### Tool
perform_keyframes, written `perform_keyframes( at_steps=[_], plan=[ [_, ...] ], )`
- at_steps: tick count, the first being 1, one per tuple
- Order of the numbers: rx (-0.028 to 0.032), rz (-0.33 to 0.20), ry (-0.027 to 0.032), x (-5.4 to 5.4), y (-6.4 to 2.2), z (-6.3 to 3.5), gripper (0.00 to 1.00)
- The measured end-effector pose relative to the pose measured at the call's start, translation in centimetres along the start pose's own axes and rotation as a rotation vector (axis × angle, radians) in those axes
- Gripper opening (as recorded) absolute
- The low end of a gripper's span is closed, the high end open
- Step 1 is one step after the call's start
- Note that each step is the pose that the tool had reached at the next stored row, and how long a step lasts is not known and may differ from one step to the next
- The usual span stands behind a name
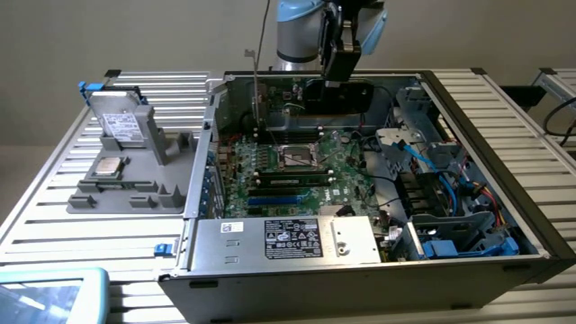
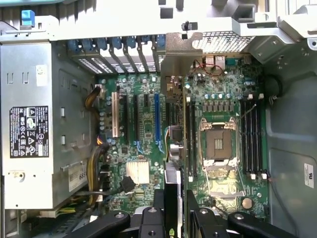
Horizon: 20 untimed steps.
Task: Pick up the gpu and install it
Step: 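Insert the gpu into the slot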
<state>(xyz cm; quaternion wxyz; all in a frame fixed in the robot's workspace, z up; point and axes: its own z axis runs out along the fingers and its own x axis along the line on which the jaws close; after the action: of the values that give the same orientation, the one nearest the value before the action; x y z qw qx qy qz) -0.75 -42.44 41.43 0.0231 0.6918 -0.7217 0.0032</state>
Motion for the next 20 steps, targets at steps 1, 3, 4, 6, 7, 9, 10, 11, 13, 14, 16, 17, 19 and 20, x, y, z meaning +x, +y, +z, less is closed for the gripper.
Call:
perform_keyframes(
  at_steps=[1,3,4,6,7,9,10,11,13,14,16,17,19,20],
  plan=[
    [0.0001,-0.002,0.0,0.0,0.18,0.06,0.27],
    [0.0002,-0.006,0.0002,0.0,0.51,0.17,0.27],
    [0.0003,-0.008,0.0002,0.0,0.62,0.24,0.27],
    [0.0005,-0.01,0.0001,0.0,0.8,0.52,0.27],
    [0.0005,-0.011,0.0003,0.0,0.9,0.69,0.27],
    [0.0006,-0.012,0.0002,0.0,1.07,1.06,0.27],
    [0.0005,-0.012,0.0002,0.0,1.16,1.24,0.27],
    [0.0006,-0.012,0.0003,0.0,1.22,1.42,0.27],
    [0.0006,-0.012,0.0003,0.0,1.29,1.79,0.27],
    [0.0006,-0.012,0.0003,0.0,1.32,1.98,0.27],
    [0.0006,-0.012,0.0003,0.0,1.42,2.34,0.27],
    [0.0006,-0.012,0.0003,0.0,1.44,2.5,0.27],
    [0.0005,-0.012,0.0005,0.0,1.49,2.64,0.27],
    [0.0005,-0.012,0.0005,0.0,1.5,2.66,0.27]
  ],
)
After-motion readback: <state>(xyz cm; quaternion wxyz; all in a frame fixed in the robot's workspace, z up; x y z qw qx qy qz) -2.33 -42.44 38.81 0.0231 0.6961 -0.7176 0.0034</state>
